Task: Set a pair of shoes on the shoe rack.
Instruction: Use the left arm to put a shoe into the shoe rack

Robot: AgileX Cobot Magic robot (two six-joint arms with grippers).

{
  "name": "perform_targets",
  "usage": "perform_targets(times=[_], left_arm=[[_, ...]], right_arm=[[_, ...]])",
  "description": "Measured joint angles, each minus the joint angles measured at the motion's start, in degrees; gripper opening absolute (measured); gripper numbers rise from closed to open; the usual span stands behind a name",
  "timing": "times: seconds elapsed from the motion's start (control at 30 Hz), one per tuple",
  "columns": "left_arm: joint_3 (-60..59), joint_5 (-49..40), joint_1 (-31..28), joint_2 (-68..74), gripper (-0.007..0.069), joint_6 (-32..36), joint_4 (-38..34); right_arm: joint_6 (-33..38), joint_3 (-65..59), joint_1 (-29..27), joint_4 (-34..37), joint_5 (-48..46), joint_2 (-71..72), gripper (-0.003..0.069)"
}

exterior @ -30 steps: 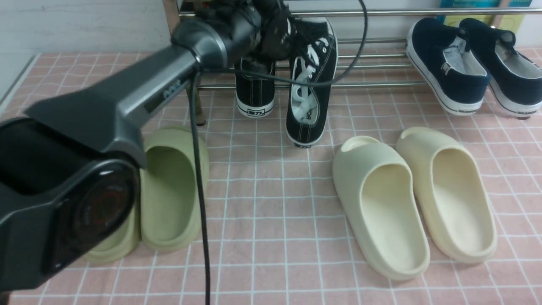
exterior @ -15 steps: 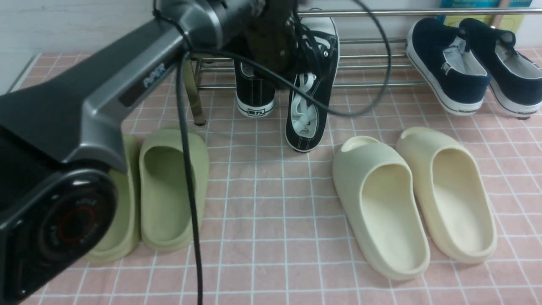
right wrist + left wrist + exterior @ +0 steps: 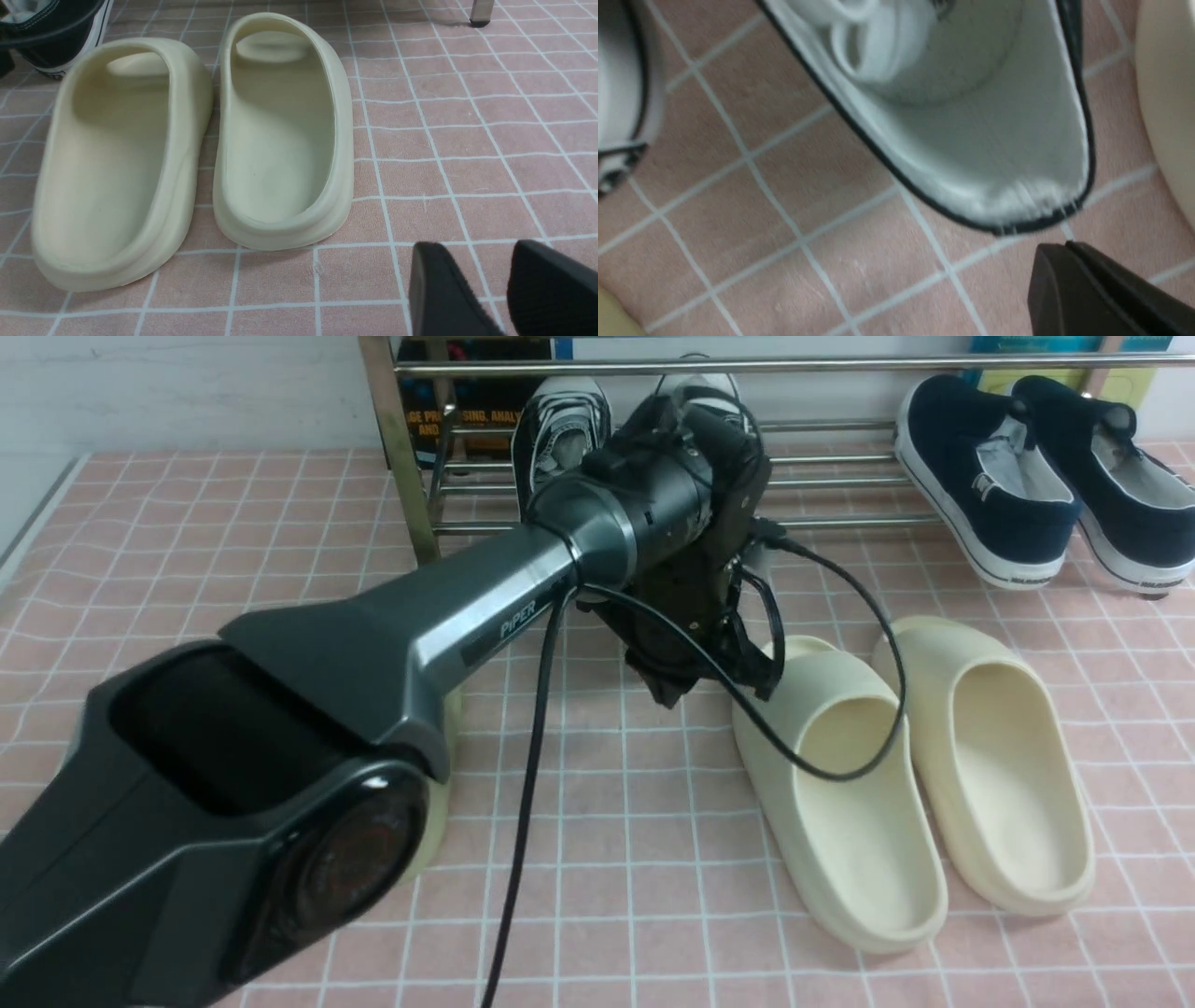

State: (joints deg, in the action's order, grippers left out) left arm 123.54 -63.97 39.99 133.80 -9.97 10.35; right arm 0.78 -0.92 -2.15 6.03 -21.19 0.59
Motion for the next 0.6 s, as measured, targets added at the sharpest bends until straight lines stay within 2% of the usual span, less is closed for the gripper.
perform_targets(times=[0.2, 0.47, 0.6], left_arm=[[0.0, 3.74, 0.0, 0.0, 0.0002, -3.73, 2.27], [2.54, 3.28, 0.0, 0.0, 0.0005, -4.14, 2.22], [7.42, 2.69, 0.0, 0.0, 0.0005, -4.16, 2.16]], right_arm=[[0.0, 0.0, 0.0, 0.0, 0.0, 0.0, 0.0238], [0.0, 0.0, 0.0, 0.0, 0.0, 0.0, 0.0238], [0.0, 0.0, 0.0, 0.0, 0.0, 0.0, 0.0238]])
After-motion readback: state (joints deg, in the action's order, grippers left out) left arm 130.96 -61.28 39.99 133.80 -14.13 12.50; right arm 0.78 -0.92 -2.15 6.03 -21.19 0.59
